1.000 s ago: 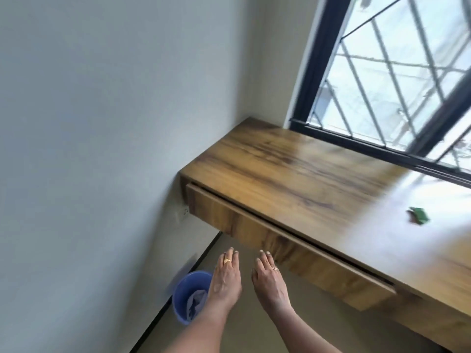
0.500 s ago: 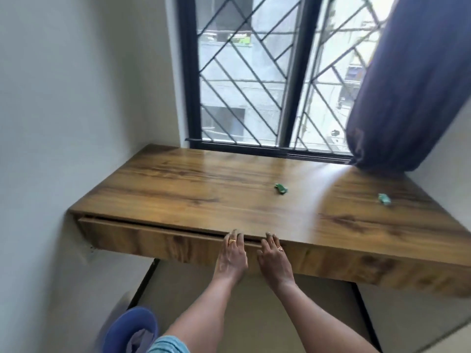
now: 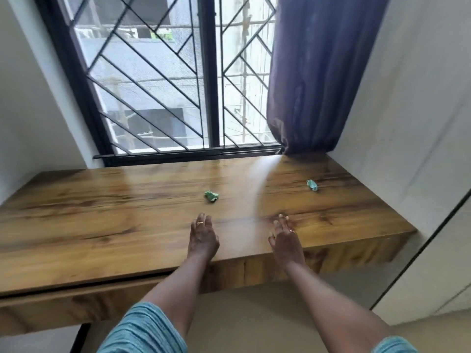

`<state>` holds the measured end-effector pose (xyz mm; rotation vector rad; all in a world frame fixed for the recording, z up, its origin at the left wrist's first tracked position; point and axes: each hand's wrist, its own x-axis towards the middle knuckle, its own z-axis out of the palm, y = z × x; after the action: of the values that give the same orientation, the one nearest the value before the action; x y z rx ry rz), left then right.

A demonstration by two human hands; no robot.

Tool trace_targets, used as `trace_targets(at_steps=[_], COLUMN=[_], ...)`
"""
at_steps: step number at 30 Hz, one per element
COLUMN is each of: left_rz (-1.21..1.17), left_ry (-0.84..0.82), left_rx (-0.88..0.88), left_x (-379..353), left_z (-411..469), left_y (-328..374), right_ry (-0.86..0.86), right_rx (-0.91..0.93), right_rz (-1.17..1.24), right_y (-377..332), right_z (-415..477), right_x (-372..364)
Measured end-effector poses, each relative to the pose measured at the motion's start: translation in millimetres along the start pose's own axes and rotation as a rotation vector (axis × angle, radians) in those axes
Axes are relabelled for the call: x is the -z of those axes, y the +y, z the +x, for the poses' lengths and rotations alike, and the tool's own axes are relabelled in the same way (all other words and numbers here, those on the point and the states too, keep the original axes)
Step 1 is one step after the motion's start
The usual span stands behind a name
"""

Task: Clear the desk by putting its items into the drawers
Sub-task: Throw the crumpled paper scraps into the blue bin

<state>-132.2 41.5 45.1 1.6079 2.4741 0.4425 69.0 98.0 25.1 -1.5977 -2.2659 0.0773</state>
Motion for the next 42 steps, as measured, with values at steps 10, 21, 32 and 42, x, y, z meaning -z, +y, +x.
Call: trace_targets(at_steps=[10,21,32,42], left_rz=[0.003,0.029,-0.216,-0.293], left_ry=[-0.057,0.034,0.117,0.302], left_rx=[0.101,0.050,0.092,0.207], left_x=[-23.0,-79.1,-71.7,-49.1], left_z=[151.2,215.8,210.0,136.8], left_y=[11.0,29.4,43.2,26.9], right_ry=[-0.086,-0.104,-0.325,-0.229], right_rx=[-0.249,-0.430,-0.359,-0.008], right_rz=[-0.131,-0.129,-0.007,0.334], right_y=[72.8,137.5,162.7,61.7], right_z=[133.4,209.5,267.4,235.4], right_x=[2.5,-6.0,-31.2,-57.5])
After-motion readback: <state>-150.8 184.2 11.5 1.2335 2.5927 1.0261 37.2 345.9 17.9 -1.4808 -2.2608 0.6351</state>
